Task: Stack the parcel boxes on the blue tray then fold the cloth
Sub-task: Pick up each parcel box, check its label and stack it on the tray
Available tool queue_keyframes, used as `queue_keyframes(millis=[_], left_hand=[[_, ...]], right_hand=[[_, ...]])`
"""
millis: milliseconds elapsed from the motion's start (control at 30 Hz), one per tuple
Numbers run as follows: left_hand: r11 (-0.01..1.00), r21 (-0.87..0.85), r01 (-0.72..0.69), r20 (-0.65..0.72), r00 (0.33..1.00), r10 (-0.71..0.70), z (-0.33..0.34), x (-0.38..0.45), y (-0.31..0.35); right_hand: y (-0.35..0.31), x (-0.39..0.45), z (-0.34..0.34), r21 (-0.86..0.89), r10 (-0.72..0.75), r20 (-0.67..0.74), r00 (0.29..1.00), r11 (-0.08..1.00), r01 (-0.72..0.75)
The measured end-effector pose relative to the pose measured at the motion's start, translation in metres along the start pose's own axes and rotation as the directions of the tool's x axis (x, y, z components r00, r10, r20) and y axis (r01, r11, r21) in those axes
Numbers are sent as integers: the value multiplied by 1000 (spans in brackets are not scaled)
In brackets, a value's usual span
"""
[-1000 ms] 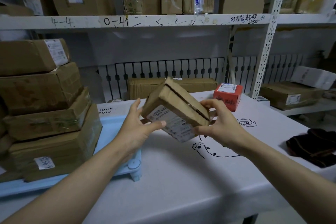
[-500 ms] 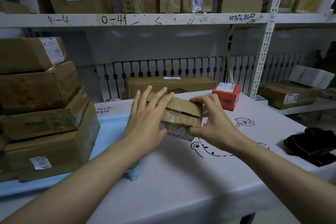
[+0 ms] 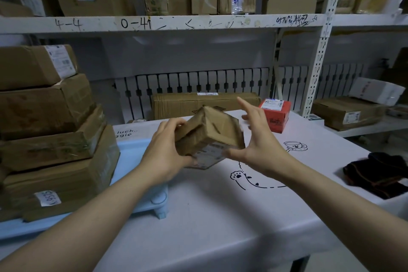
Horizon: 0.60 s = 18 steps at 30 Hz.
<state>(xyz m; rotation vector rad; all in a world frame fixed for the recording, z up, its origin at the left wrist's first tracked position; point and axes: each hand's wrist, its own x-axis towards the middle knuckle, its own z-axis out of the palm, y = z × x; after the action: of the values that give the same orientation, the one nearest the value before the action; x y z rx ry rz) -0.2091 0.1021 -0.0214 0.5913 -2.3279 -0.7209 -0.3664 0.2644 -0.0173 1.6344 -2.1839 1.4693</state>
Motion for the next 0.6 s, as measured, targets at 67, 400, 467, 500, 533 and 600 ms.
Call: queue_keyframes(millis=[67, 400, 467, 500, 533, 600], left_hand=[[988, -145, 48, 48, 998, -41, -1, -3, -3], [856, -461, 236, 177, 969, -171, 1, -11, 7], [833, -480, 275, 188, 960, -208, 1, -11, 6], [828, -476, 296, 196, 954, -228, 1, -12, 5], [821, -473, 319, 207, 946, -249, 0, -12, 4], [792, -486, 369, 242, 928, -283, 0, -13, 4]], right_hand=[[6, -2, -1, 36, 67, 11, 998, 997, -67], [3, -5, -1, 183, 110, 56, 992, 976, -119], [1, -4, -2, 250, 122, 57, 991, 959, -132], [1, -4, -2, 294, 135, 57, 989, 945, -146], [0, -4, -2, 328, 150, 55, 987, 931, -160], [1, -4, -2, 361, 184, 52, 981, 913, -191]])
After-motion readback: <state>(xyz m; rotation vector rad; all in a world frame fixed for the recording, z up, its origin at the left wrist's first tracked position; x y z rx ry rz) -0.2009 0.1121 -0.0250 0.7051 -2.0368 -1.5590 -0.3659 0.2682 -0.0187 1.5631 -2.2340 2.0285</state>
